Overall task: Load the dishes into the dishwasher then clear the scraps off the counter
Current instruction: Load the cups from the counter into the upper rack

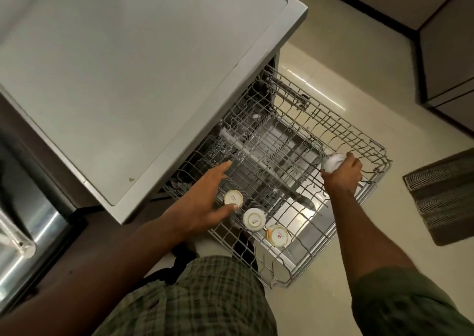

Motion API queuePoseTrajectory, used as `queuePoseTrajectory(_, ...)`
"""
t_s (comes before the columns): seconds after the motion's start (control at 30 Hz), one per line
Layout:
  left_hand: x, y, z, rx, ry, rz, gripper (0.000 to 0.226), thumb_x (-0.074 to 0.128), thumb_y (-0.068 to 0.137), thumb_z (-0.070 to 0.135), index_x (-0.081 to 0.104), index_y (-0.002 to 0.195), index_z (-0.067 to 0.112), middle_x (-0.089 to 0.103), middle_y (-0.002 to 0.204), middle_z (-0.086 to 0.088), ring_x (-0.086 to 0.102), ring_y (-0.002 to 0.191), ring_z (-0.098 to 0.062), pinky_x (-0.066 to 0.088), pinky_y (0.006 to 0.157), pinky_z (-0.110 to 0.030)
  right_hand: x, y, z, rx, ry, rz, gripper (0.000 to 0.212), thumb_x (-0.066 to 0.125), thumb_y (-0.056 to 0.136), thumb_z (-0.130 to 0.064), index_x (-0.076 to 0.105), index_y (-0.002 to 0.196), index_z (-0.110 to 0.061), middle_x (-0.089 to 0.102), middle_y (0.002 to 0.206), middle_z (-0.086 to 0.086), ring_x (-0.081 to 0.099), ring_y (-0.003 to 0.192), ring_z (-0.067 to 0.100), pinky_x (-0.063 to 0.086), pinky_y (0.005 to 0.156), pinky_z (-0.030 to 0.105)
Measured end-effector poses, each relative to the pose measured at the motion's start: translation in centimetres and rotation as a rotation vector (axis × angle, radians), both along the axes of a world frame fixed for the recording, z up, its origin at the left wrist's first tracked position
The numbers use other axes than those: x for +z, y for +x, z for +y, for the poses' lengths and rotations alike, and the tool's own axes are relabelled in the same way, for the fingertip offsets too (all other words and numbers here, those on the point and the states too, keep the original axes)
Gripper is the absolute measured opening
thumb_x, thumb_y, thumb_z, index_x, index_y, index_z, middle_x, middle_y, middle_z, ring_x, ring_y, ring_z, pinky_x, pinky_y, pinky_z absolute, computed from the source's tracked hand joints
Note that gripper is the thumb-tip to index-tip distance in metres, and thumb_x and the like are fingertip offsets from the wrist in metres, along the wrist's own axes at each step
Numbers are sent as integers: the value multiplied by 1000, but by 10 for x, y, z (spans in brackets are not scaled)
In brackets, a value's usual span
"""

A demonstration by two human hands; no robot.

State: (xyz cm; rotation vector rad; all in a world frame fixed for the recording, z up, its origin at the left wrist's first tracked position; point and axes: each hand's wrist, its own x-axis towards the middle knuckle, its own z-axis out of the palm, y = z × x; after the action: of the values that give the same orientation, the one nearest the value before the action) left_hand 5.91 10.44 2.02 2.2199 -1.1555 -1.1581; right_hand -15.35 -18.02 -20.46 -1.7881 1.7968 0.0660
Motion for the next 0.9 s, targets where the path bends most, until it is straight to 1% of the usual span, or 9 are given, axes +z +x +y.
queuePoseTrajectory(0.1,-1,-5,0,-7,-7,-5,99,77,93,34,12,166,19,25,170,1,34,151,-9,39,122,-43,0,-1,0,10,17,11,101,93,72,-9,36,155,-14,40,152,17,42,138,44,47,107,57)
queuePoseTrajectory(0.2,0,-7,2,-4,-14,1,99,77,93,34,11,166,20,25,170,1,33,152,-10,38,122,-44,2,-2,3,1,49,24,101,92,71,-5,36,155,-15,40,151,17,42,137,44,48,106,57)
queuePoseTrajectory(0.33,2,-11,7,-8,-21,5,99,76,93,35,11,166,21,24,170,2,32,152,-11,38,122,-46,4,-7,10,-12,58,5,105,91,70,0,34,157,-19,36,154,15,41,139,43,47,109,60)
queuePoseTrajectory(0.47,4,-15,15,-9,-31,8,99,75,92,40,10,165,26,24,170,3,32,153,-11,39,121,-48,12,-9,22,-50,23,-34,102,88,76,-4,31,159,-21,23,166,14,31,149,43,42,115,61)
queuePoseTrajectory(0.57,6,-19,21,-7,-36,13,99,75,93,37,10,166,25,23,171,3,32,152,-9,38,122,-47,26,-4,39,-33,-21,-102,95,84,84,-9,29,160,-21,17,170,14,25,153,43,37,118,61)
queuePoseTrajectory(0.67,9,-23,26,-3,-46,23,98,76,94,32,11,166,22,22,171,1,32,151,-9,37,123,-45,47,6,63,37,-81,-193,89,80,88,-13,30,161,-19,18,170,14,27,152,43,36,119,59)
queuePoseTrajectory(0.77,15,-26,31,15,-81,34,95,76,94,30,12,165,23,23,170,3,32,151,-9,35,124,-43,69,18,93,80,-98,-318,83,77,90,-15,32,160,-20,20,170,10,30,151,41,37,118,59)
queuePoseTrajectory(0.83,18,-26,35,27,-101,39,94,75,95,29,14,165,22,24,170,4,31,151,-8,34,124,-42,85,25,113,102,-98,-383,80,74,93,-18,32,161,-22,19,171,7,27,154,36,31,122,56)
queuePoseTrajectory(0.9,22,-23,42,46,-116,45,94,73,96,31,12,166,22,22,171,4,29,153,-8,33,124,-44,105,35,135,139,-94,-437,75,71,96,-21,33,161,-23,19,171,6,24,155,32,24,122,50)
